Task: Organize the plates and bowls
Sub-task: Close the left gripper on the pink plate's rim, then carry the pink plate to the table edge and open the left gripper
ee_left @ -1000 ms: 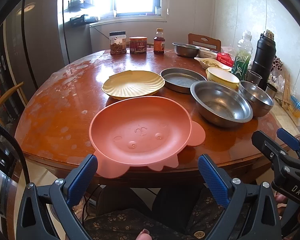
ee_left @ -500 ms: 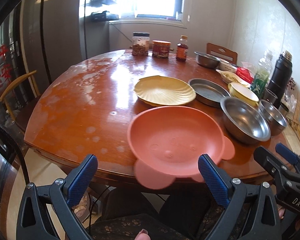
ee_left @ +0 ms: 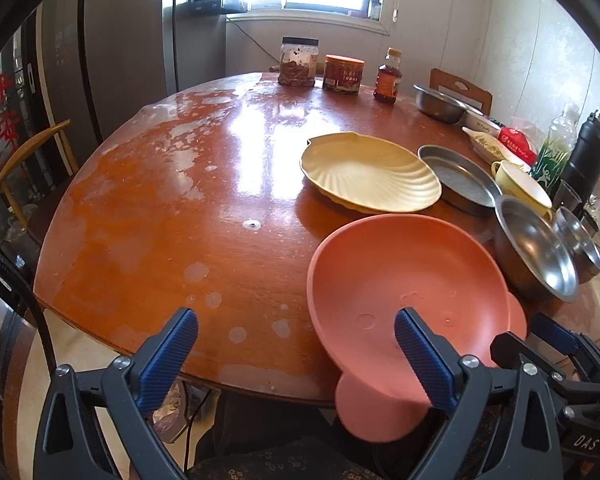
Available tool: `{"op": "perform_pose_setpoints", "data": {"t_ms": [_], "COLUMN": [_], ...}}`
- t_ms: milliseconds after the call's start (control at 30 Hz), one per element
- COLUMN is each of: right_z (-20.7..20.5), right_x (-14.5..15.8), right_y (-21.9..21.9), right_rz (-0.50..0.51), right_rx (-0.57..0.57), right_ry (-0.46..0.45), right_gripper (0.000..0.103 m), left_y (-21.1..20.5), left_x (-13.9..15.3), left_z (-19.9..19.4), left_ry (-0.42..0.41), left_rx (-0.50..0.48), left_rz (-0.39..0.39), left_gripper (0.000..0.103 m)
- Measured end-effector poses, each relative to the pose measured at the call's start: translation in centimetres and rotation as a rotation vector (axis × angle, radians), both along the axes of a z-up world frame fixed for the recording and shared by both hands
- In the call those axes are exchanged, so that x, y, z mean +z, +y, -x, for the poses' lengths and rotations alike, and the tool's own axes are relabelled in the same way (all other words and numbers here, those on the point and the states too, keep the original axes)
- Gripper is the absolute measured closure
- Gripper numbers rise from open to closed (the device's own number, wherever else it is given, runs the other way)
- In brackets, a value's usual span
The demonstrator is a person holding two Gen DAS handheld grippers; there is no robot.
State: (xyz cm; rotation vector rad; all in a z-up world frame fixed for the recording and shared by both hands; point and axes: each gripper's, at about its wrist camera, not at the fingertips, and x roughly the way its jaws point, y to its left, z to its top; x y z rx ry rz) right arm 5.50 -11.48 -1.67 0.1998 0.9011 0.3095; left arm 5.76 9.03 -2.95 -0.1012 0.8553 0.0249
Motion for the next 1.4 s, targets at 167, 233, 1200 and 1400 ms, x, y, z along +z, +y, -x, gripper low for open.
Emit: {"op": "perform_pose_setpoints", "data": {"t_ms": [167, 233, 1200, 1400], "right_z": [-0.7, -1.0, -5.5, -6.7], "right_x": [-0.5, -0.7, 1.7, 1.0], "right_y": [1.2, 1.5, 15.3, 17.9], "right_rz": [0.030, 0.049, 0.037, 0.030], "right_rx": [0.031, 0.041, 0.269, 0.284], "right_ry": [-0.014, -0.021, -0.116, -0.097], "right_gripper": [0.028, 0.046, 0.057, 0.057], "left_y": [0.0, 0.0, 12.8, 15.0], "left_x": [-0.6, -0.9, 1.2, 0.2], "left_z": [-0.5, -0.5, -1.6, -2.7], "left_ry": [0.016, 0.018, -0.061, -0.025], "left_rx": [-0.020, -0.031, 0.163, 0.174], "left_rz": [0.035, 0.059, 0.088, 0.082], "left_gripper": [0.031, 0.045, 0.072, 0.072]}}
